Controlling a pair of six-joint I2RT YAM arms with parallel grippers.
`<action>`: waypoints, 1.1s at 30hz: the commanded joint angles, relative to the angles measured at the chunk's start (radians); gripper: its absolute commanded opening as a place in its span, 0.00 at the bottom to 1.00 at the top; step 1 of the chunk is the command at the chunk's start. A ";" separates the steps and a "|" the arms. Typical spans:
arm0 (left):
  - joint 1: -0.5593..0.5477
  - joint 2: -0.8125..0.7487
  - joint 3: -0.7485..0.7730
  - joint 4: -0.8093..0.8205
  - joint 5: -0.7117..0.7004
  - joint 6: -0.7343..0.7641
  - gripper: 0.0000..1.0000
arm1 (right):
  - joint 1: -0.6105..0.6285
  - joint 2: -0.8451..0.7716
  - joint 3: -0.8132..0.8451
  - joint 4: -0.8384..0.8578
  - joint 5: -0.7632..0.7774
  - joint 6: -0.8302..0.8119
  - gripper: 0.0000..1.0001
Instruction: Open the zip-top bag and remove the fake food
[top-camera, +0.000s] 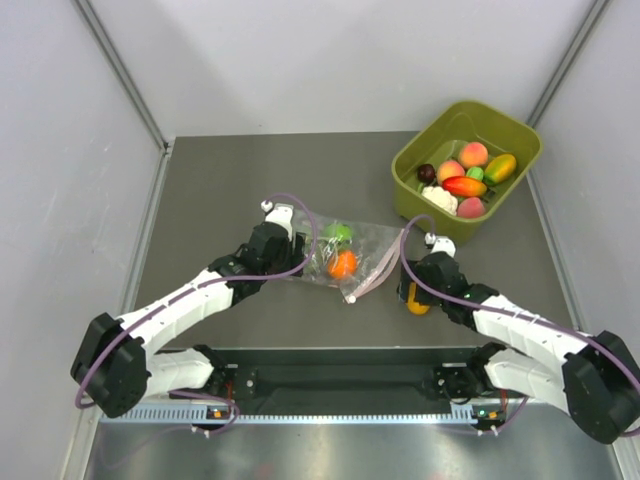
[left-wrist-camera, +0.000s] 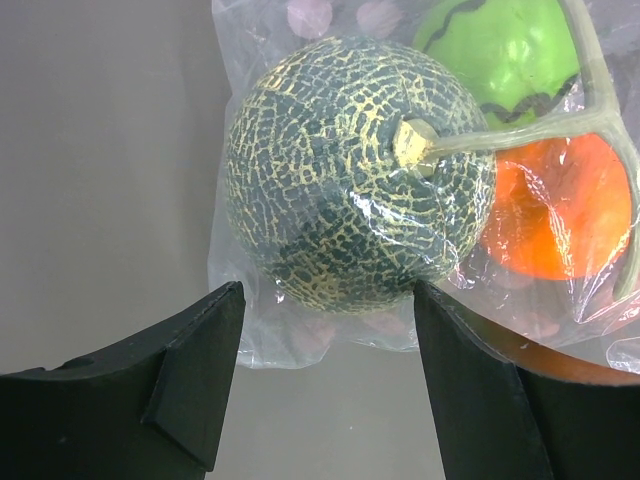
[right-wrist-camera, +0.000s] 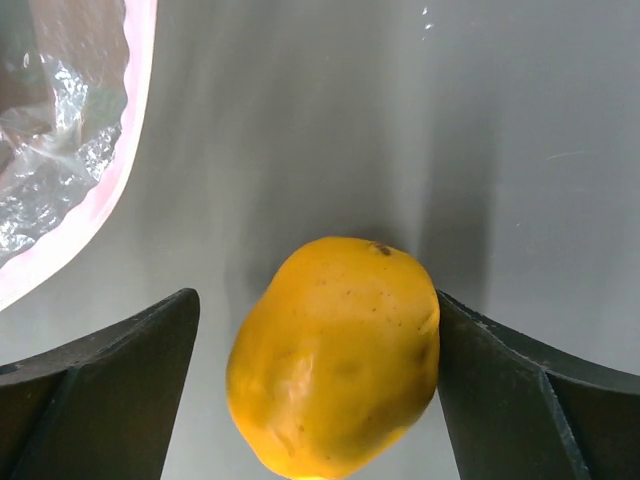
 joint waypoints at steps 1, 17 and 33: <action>0.006 0.002 0.032 0.029 0.001 0.004 0.73 | -0.003 0.009 0.018 0.040 -0.016 0.011 0.91; 0.006 0.000 0.035 0.023 0.010 0.005 0.74 | 0.000 -0.190 0.176 -0.155 -0.021 -0.092 0.31; 0.007 -0.013 0.034 0.022 0.032 0.002 0.74 | -0.398 0.108 0.749 -0.075 -0.293 -0.303 0.29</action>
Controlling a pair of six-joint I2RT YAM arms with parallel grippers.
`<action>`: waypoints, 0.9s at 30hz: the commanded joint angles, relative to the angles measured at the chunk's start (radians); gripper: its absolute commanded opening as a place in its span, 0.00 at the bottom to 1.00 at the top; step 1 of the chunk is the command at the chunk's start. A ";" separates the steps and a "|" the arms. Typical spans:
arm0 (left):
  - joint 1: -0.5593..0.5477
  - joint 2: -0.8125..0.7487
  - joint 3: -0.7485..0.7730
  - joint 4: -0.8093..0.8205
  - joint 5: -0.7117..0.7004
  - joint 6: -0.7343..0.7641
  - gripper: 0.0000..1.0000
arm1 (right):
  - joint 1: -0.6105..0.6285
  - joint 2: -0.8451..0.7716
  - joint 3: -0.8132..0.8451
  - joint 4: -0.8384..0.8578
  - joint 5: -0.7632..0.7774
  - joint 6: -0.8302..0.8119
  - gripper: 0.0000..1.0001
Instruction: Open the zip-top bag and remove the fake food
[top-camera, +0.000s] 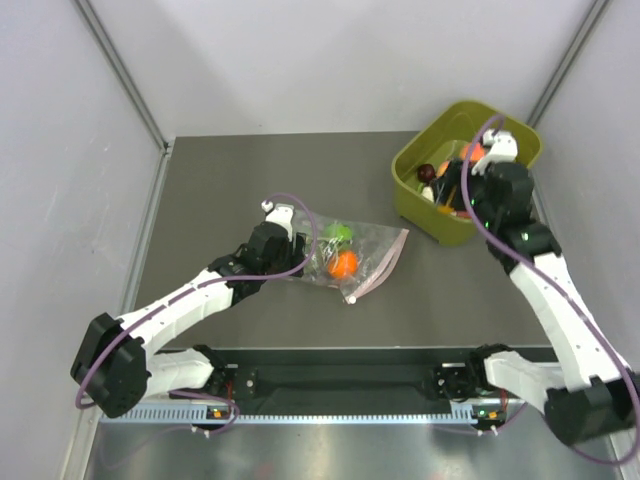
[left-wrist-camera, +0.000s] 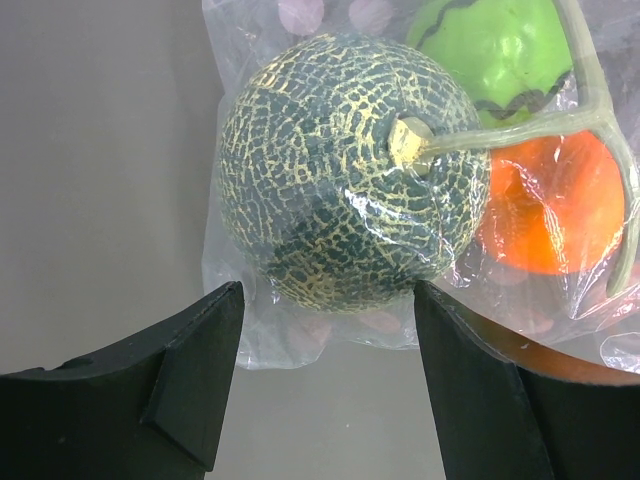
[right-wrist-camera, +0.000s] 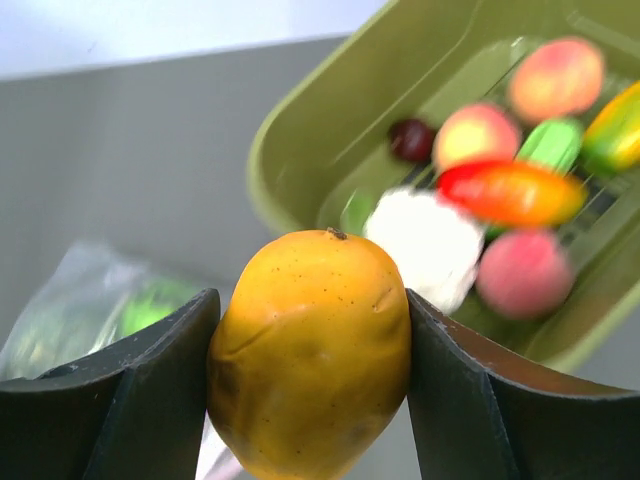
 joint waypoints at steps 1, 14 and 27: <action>0.006 -0.017 0.034 0.022 0.013 0.003 0.74 | -0.120 0.169 0.108 0.124 -0.174 -0.035 0.29; 0.006 -0.007 0.032 0.018 0.008 0.006 0.74 | -0.238 0.526 0.275 0.195 -0.170 -0.040 0.86; 0.007 0.015 0.040 0.019 0.015 0.010 0.56 | 0.001 -0.011 -0.206 0.184 -0.121 0.005 1.00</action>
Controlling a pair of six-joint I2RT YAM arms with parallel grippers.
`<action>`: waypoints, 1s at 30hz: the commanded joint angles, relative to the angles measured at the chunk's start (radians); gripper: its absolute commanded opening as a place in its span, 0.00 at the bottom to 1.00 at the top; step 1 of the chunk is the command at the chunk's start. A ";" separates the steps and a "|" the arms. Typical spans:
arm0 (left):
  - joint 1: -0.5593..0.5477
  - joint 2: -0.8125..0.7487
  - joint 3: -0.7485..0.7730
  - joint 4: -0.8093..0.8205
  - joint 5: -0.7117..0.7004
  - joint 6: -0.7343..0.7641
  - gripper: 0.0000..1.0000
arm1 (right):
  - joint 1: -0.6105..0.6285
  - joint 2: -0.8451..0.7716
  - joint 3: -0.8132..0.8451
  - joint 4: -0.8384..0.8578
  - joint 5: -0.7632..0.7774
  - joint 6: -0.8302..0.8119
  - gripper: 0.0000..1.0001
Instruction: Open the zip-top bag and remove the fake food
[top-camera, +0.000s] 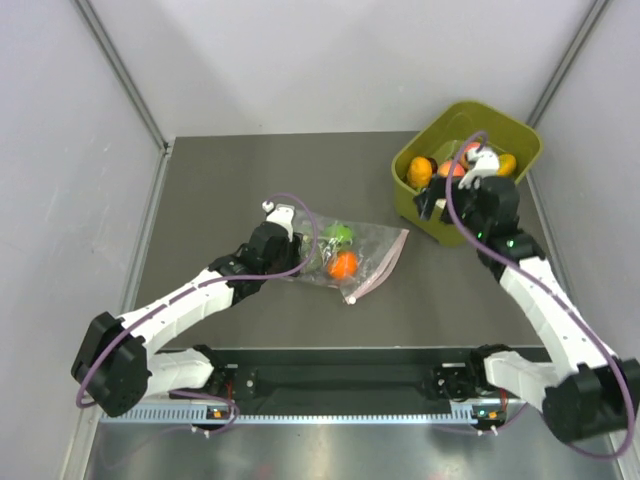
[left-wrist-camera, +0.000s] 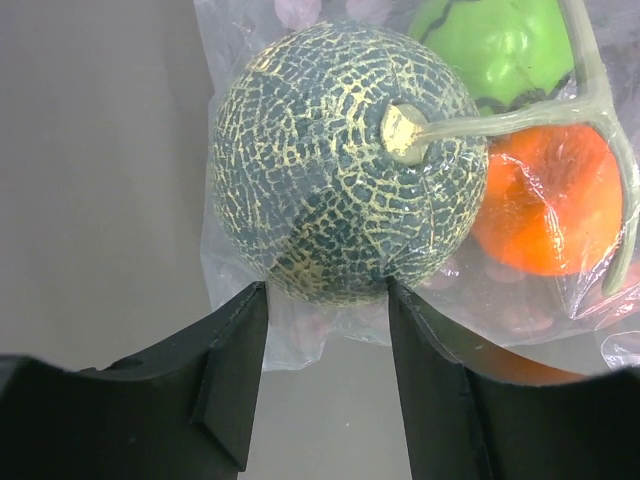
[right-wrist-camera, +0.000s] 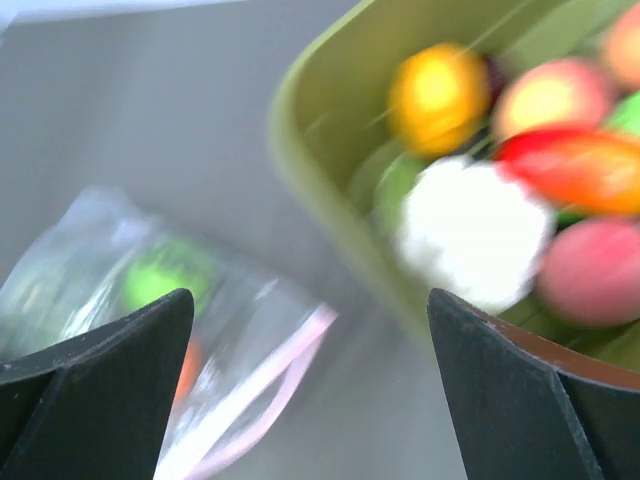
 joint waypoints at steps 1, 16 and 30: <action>0.005 0.010 0.040 0.017 0.007 0.006 0.55 | 0.140 -0.116 -0.110 -0.024 0.074 0.029 1.00; 0.004 0.005 0.046 0.009 0.011 0.008 0.46 | 0.370 -0.198 -0.331 -0.226 0.244 0.155 0.90; 0.005 0.025 0.046 0.011 0.019 0.011 0.46 | 0.410 0.005 -0.431 0.170 0.131 0.215 0.90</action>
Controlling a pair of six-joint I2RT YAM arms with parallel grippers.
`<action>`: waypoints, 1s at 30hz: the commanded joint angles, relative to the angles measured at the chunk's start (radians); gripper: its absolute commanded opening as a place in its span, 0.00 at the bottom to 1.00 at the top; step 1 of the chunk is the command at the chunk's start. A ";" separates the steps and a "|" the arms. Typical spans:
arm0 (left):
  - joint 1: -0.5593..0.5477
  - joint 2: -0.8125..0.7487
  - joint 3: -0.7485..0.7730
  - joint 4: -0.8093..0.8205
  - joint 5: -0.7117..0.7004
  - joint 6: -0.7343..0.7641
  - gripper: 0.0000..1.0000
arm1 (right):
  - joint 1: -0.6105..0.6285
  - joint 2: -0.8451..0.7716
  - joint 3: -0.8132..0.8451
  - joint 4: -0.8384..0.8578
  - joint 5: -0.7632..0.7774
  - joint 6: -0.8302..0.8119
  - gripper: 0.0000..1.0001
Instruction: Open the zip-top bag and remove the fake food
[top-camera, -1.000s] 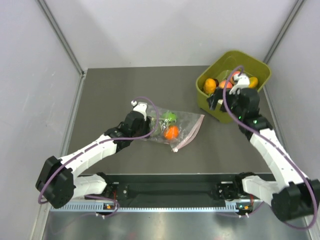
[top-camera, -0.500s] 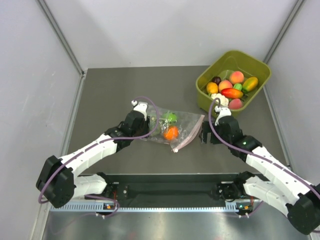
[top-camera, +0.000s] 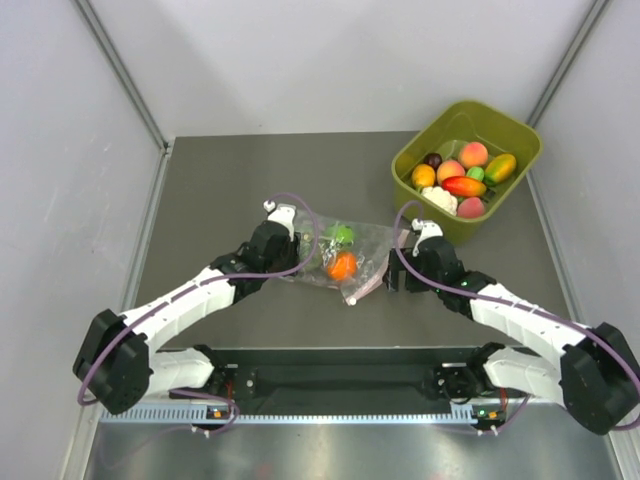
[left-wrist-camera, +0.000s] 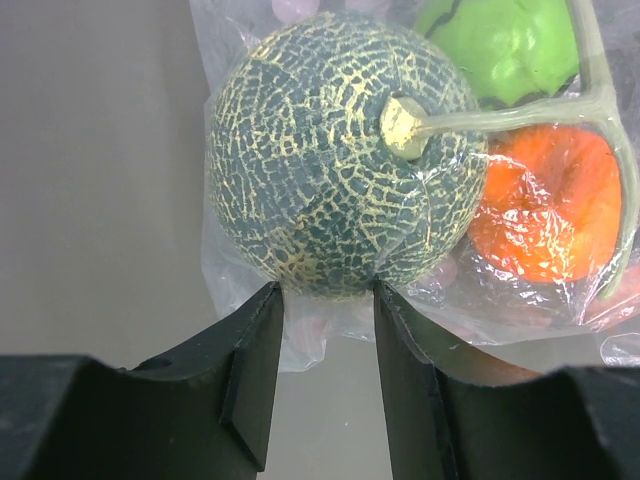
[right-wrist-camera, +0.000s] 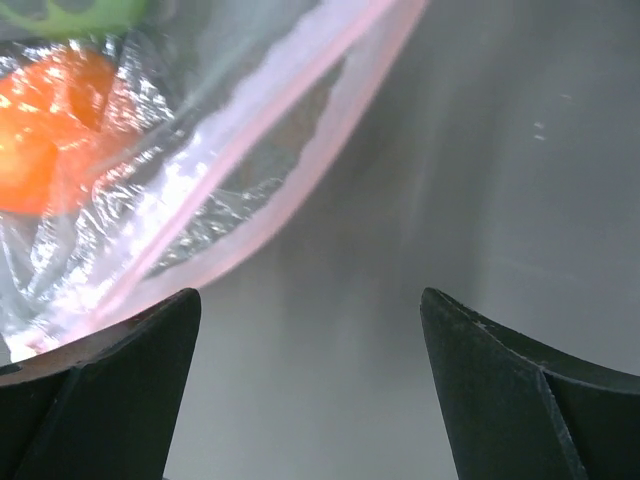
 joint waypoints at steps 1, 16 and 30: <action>0.003 0.016 0.037 0.019 0.014 0.011 0.46 | 0.027 0.037 -0.017 0.229 -0.052 0.041 0.90; 0.004 0.039 0.038 0.031 0.037 0.023 0.46 | 0.091 0.074 -0.017 0.430 -0.095 0.069 0.81; 0.003 0.054 0.037 0.056 0.140 0.037 0.47 | 0.101 0.327 -0.019 0.763 -0.241 0.112 0.83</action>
